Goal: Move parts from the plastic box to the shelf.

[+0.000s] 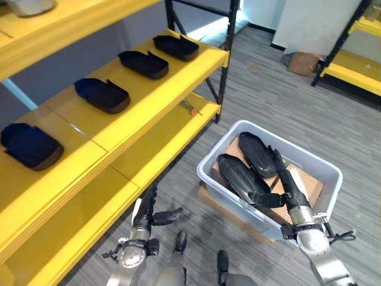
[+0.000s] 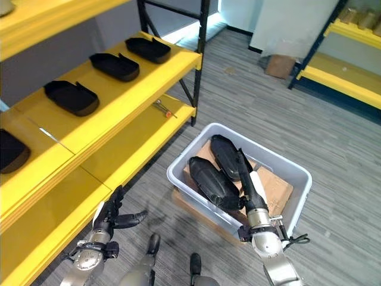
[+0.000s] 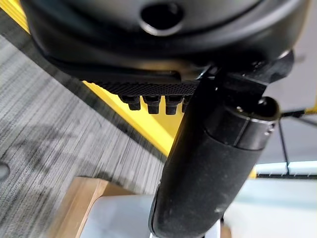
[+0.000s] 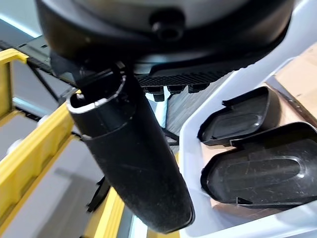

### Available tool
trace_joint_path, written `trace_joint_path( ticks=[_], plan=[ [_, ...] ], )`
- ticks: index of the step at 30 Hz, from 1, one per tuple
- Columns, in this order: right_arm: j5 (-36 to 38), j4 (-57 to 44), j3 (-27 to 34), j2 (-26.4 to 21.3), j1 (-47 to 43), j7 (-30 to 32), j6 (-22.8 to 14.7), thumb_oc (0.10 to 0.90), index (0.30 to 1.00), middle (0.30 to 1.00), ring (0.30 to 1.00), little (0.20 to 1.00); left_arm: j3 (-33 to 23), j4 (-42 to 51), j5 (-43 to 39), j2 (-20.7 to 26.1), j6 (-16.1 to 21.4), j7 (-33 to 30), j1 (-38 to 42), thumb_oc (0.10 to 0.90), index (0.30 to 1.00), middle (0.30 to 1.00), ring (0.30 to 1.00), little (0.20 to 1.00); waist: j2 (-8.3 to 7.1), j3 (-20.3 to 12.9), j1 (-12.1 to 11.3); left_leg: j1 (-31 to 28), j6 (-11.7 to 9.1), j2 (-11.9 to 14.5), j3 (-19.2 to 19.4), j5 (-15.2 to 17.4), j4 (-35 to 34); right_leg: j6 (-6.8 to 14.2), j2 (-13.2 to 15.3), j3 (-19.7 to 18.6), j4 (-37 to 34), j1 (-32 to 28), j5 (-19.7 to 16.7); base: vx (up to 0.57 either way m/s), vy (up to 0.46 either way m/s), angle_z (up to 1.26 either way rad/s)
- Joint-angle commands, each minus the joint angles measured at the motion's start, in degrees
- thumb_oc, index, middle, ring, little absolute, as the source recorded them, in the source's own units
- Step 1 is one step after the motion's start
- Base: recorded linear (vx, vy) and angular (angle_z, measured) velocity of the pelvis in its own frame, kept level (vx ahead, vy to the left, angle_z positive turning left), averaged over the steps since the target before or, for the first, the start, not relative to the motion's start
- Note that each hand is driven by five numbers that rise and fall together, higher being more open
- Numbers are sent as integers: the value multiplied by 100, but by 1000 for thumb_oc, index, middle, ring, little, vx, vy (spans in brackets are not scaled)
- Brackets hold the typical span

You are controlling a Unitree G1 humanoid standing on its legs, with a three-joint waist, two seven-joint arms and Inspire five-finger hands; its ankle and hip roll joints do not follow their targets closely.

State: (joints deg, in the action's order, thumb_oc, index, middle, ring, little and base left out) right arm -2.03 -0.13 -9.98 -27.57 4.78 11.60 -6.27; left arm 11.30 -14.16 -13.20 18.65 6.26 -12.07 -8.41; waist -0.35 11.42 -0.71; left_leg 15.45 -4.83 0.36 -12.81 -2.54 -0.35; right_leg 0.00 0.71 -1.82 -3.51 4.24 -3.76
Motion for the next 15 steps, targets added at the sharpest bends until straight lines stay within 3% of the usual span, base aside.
trace_joint_path(
  ticks=[1, 8, 15],
  plan=[
    [102, -606, 221, 22, -309, -9, -631, 900, 1000, 1000, 1000, 1000, -239, 525, 47, 199, 541, -139, 523, 900, 1000, 1000, 1000, 1000, -259, -183, 25, -188, 134, 75, 381, -780, -113, 386, -2, -93, 28, -456, 373, 260, 257, -136],
    [273, -489, 181, 228, -183, -144, -565, 900, 1000, 1000, 1000, 1000, -199, 472, 92, 351, 513, -164, 644, 900, 1000, 1000, 1000, 1000, -402, -377, 212, -513, 396, 91, 1066, -390, -19, 475, 140, -514, 95, -408, 359, 163, 130, -54],
    [276, -487, -28, 225, -356, -262, -552, 900, 1000, 1000, 1000, 1000, -143, 532, -6, 427, 513, -154, 691, 900, 1000, 1000, 1000, 1000, -449, -422, 288, -570, 577, 17, 1386, 24, 280, 614, 242, -839, 124, -295, 310, 87, 74, -31]
  ],
)
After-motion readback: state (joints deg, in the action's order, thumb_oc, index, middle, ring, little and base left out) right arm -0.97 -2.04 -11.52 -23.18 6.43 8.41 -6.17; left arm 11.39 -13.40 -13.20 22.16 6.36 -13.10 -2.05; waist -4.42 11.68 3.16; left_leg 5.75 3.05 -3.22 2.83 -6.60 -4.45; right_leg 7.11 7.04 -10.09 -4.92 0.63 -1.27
